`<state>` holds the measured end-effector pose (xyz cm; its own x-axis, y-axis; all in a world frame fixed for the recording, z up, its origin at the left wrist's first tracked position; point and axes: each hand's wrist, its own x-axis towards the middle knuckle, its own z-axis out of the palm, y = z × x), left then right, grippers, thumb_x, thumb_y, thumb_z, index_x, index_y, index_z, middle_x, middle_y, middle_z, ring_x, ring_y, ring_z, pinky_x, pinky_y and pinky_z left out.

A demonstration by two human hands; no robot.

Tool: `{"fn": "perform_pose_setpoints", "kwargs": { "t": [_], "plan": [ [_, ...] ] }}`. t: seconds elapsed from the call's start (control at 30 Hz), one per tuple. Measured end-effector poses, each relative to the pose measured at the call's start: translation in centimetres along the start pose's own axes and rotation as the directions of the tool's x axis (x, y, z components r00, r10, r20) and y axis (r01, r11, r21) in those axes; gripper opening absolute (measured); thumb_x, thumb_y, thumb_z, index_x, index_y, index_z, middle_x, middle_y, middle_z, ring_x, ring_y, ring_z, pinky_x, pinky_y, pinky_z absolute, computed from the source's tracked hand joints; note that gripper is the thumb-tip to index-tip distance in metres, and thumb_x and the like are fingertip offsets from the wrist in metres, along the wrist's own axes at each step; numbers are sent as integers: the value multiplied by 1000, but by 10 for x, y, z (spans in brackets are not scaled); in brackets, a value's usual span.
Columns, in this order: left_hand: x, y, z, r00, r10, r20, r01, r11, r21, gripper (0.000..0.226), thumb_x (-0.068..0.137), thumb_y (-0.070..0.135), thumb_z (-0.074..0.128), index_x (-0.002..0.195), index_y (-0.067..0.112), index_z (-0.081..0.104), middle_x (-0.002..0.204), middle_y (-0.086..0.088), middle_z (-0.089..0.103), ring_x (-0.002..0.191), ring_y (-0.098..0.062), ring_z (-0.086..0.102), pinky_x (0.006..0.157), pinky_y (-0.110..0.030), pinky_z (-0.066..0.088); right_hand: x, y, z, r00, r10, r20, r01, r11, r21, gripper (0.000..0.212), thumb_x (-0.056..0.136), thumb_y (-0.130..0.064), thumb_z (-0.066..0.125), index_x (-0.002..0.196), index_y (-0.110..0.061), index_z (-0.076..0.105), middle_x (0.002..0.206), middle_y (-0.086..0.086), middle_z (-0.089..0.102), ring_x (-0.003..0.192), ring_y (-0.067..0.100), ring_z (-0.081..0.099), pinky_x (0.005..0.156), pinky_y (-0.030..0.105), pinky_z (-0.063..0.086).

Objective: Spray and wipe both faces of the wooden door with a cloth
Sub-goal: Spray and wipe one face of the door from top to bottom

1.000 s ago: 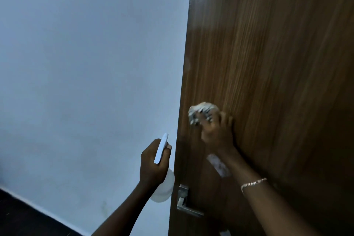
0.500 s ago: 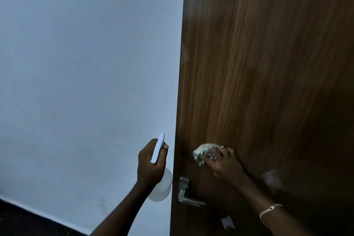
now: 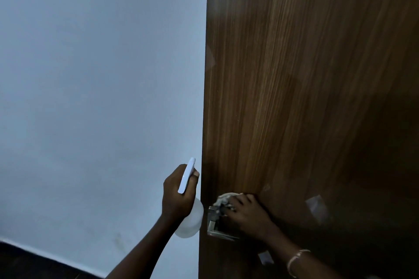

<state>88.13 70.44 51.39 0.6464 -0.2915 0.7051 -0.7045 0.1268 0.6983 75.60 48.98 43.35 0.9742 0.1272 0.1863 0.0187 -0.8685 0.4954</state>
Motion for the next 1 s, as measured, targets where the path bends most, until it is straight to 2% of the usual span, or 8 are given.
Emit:
{"fn": "perform_pose_setpoints", "kwargs": {
  "t": [0.1, 0.23, 0.43, 0.53, 0.7, 0.73, 0.87, 1.0],
  "plan": [
    [-5, -4, 0, 1000, -10, 0, 10, 1000, -11, 15, 99, 20, 55, 90, 19, 67, 80, 7, 66, 70, -21, 67, 54, -47, 59, -36, 40, -7, 960, 154, -235, -158, 987, 0, 48, 76, -34, 48, 123, -34, 59, 119, 5, 59, 102, 30, 54, 83, 40, 34],
    [-15, -3, 15, 999, -25, 40, 27, 999, -39, 13, 98, 19, 56, 92, 19, 68, 80, 10, 68, 72, -18, 69, 56, -33, 60, -1, 54, -51, 727, 542, -422, -517, 836, 182, 58, 80, -31, 51, 137, -36, 56, 119, 13, 49, 99, 35, 46, 82, 43, 35],
    [-18, 14, 51, 995, 46, 92, -36, 994, -102, 13, 98, 21, 58, 103, 24, 70, 89, 12, 73, 84, -9, 72, 73, -14, 55, -28, 34, -1, 956, 175, -236, -193, 979, -58, 53, 81, -44, 63, 133, -37, 55, 129, 6, 50, 106, 31, 53, 87, 42, 35],
    [-24, 20, 66, 993, 60, 102, -43, 986, -163, 11, 98, 27, 59, 104, 33, 67, 93, 11, 73, 84, -10, 72, 71, -15, 57, -104, 58, 23, 946, 255, -201, -276, 958, -83, 65, 70, -44, 66, 132, -40, 50, 125, 6, 51, 102, 33, 54, 84, 43, 35],
    [-41, 29, 96, 987, 35, 159, -5, 984, -181, 20, 95, 18, 62, 102, 36, 67, 96, 16, 74, 85, -11, 73, 71, -17, 58, -98, 113, -50, 478, 745, -464, -733, 630, 257, 56, 82, -34, 50, 138, -34, 47, 122, 22, 51, 96, 38, 48, 82, 50, 42],
    [-43, 32, 102, 984, 48, 171, -15, 982, -189, 20, 96, 17, 62, 102, 36, 67, 96, 16, 74, 85, -11, 73, 71, -17, 58, -83, 109, -60, 459, 741, -490, -731, 629, 266, 57, 83, -32, 51, 140, -33, 48, 122, 23, 53, 95, 37, 48, 81, 49, 43],
    [-51, 43, 125, 972, 86, 220, -37, 975, -219, 15, 98, 14, 60, 106, 15, 73, 92, 11, 75, 86, -14, 74, 72, -23, 60, -85, 72, -18, 817, 463, -344, -497, 867, -13, 53, 87, -42, 48, 140, -39, 52, 132, 13, 44, 108, 36, 45, 91, 49, 36],
    [-65, 42, 135, 975, 104, 196, -56, 970, -237, 18, 97, 14, 61, 105, 26, 71, 95, 13, 75, 86, -15, 74, 73, -22, 60, -180, 76, 33, 819, 506, -268, -531, 847, -24, 56, 78, -45, 44, 134, -41, 47, 127, 9, 50, 104, 35, 53, 90, 50, 39]
  ]
}}
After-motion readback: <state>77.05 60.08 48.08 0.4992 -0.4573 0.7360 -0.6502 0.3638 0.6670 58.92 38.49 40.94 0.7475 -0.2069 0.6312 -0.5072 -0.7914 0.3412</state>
